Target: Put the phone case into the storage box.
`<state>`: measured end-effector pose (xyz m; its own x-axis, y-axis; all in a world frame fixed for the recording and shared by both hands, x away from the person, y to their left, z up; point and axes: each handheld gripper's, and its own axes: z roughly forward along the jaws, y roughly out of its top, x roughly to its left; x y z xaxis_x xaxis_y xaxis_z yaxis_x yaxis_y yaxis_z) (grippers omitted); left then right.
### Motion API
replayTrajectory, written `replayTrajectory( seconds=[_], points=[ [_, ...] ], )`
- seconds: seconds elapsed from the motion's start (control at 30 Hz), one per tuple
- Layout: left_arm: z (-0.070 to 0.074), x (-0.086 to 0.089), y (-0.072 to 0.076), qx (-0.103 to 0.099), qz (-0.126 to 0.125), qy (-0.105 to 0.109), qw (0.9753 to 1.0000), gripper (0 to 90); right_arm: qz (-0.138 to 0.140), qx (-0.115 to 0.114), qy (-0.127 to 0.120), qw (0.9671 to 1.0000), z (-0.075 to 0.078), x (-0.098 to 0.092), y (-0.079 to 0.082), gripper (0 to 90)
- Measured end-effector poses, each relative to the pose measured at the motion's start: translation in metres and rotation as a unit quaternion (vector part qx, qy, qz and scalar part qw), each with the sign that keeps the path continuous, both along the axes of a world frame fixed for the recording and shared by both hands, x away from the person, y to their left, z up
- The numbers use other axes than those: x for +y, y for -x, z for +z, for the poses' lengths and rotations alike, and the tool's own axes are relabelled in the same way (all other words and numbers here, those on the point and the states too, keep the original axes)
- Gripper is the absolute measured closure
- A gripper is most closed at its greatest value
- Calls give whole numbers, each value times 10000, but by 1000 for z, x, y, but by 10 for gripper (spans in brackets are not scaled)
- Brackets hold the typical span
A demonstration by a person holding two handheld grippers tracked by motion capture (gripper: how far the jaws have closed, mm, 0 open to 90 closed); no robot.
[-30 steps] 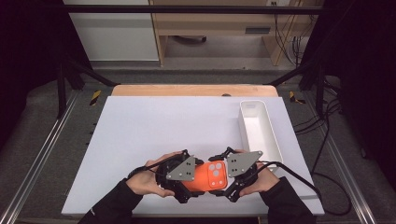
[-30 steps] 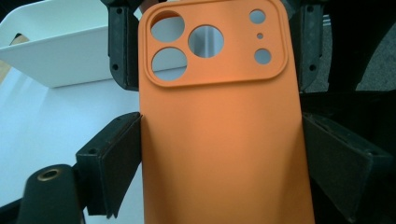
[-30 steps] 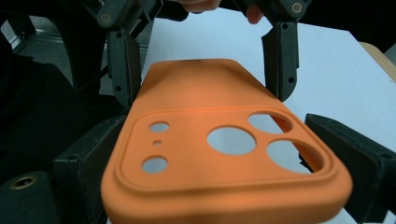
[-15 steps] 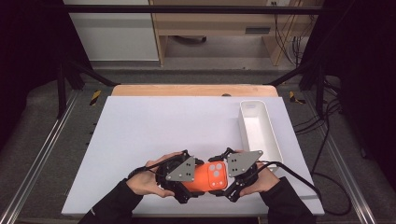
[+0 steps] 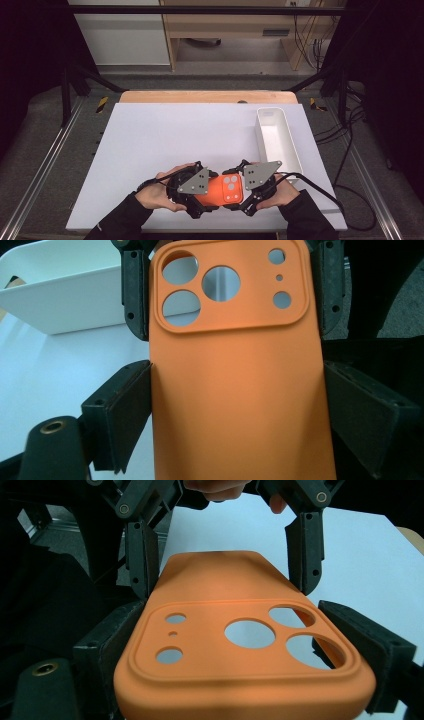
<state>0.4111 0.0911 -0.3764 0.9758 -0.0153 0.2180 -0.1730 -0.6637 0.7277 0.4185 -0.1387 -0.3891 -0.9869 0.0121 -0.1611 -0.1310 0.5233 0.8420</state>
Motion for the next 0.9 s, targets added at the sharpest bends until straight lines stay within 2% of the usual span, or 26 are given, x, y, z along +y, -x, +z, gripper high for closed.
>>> replayTrajectory(
  seconds=[0.3,0.43,0.63,0.9],
  points=[
    [0,0,-1,114,-4,16,9999,144,69,79,-17,9999,0,0,-1,158],
    [0,0,0,76,-1,-40,10000,143,74,77,2,9999,0,0,-1,160],
    [-1,-1,-2,196,60,-70,9998,141,52,102,47,9999,0,0,0,162],
    [4,6,-4,367,219,155,9990,74,-29,134,100,9999,1,-1,-2,162]
  ],
)
